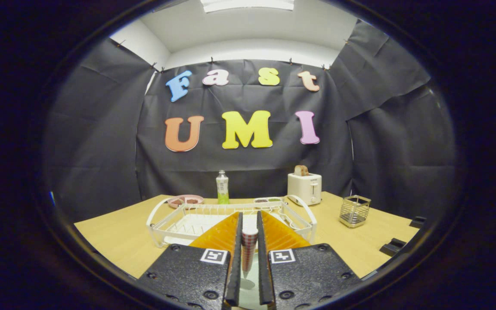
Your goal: Take the plate from the dish rack, then take the spoon from the basket and place it into the plate.
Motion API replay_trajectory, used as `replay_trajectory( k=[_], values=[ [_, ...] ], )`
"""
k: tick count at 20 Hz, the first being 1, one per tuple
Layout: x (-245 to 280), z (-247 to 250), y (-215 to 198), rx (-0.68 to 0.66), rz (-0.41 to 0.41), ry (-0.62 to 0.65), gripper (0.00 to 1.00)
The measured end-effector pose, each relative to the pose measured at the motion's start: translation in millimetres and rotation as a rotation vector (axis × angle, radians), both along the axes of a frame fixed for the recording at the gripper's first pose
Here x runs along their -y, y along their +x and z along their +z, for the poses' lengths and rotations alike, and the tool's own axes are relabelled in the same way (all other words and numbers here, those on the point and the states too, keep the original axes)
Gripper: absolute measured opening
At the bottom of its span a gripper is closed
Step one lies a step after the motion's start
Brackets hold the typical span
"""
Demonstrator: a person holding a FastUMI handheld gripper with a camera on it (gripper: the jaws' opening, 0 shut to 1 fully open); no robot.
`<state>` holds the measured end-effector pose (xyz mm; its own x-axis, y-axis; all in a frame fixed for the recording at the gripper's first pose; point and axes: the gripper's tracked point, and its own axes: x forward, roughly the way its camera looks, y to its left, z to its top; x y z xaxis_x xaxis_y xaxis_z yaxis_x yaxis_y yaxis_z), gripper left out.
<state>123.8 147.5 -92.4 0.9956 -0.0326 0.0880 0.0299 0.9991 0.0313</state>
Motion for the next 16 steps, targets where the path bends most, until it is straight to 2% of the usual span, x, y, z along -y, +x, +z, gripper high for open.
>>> replay_trajectory(
  k=[5,8,10,11,14,16],
  values=[
    [29,-1,-6,-0.026,-0.03,0.018,0.3],
    [49,7,-8,-0.043,-0.05,-0.004,0.41],
    [55,9,-12,-0.072,-0.038,-0.005,0.49],
    [57,12,-15,-0.083,-0.027,0.002,0.5],
    [66,21,-30,-0.094,-0.008,0.016,0.86],
    [71,27,-41,-0.083,0.001,0.0,0.9]
  ],
)
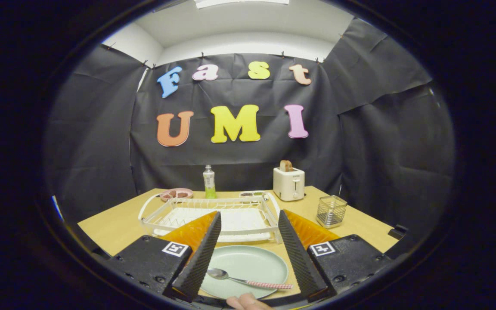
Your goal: Take the plate from the dish rack, then take the spoon from the basket and place it into the plate.
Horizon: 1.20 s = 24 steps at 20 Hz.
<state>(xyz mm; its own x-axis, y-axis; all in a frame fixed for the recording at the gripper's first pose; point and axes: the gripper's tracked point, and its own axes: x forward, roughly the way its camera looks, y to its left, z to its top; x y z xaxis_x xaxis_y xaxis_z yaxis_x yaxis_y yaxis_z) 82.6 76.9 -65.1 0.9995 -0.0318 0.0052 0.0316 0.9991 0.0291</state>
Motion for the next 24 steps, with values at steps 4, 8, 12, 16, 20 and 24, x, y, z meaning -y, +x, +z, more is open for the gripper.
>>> replay_trajectory(
  k=[4,8,12,16,20,24],
  values=[
    [5,10,-23,-0.008,0.053,0.0,0.99],
    [24,24,-42,-0.008,0.056,0.003,1.0],
    [44,32,-55,-0.013,0.031,-0.031,1.0],
    [59,36,-61,-0.022,0.02,-0.022,1.0],
    [79,32,-58,-0.054,0.007,0.034,1.0],
    [95,32,-52,-0.047,-0.039,0.02,1.0]
  ],
)
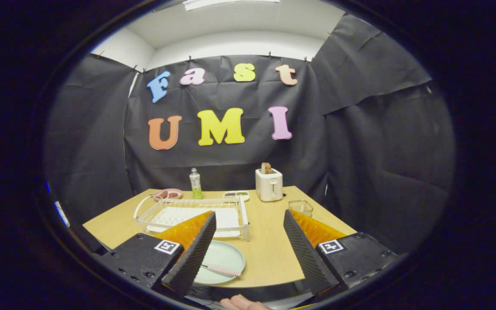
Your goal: Take the plate from the dish rack, then take the spoon from the basket and place it into the plate.
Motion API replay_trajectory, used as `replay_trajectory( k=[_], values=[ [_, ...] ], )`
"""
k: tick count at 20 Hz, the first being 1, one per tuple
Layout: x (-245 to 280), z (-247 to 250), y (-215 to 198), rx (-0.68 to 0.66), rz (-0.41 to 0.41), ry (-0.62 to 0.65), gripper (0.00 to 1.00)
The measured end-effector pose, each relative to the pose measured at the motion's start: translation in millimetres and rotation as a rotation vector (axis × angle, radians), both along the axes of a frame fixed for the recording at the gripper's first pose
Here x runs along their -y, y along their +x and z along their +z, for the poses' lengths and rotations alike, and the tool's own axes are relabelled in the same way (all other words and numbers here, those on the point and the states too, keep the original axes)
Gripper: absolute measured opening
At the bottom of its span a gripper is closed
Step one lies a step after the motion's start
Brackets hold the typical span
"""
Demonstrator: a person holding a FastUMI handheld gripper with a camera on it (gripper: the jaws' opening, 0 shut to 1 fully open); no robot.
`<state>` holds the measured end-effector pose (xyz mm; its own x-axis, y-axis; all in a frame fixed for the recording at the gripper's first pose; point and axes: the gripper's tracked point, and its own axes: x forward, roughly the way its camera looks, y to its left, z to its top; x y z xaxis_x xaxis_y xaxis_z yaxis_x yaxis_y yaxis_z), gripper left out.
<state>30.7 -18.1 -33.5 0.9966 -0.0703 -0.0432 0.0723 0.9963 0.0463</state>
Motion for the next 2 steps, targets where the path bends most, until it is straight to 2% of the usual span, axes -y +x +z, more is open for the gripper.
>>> replay_trajectory(
  k=[2],
  values=[
    [-5.1,-2.9,-0.5,-0.005,0.016,0.0,1.0]
  ],
)
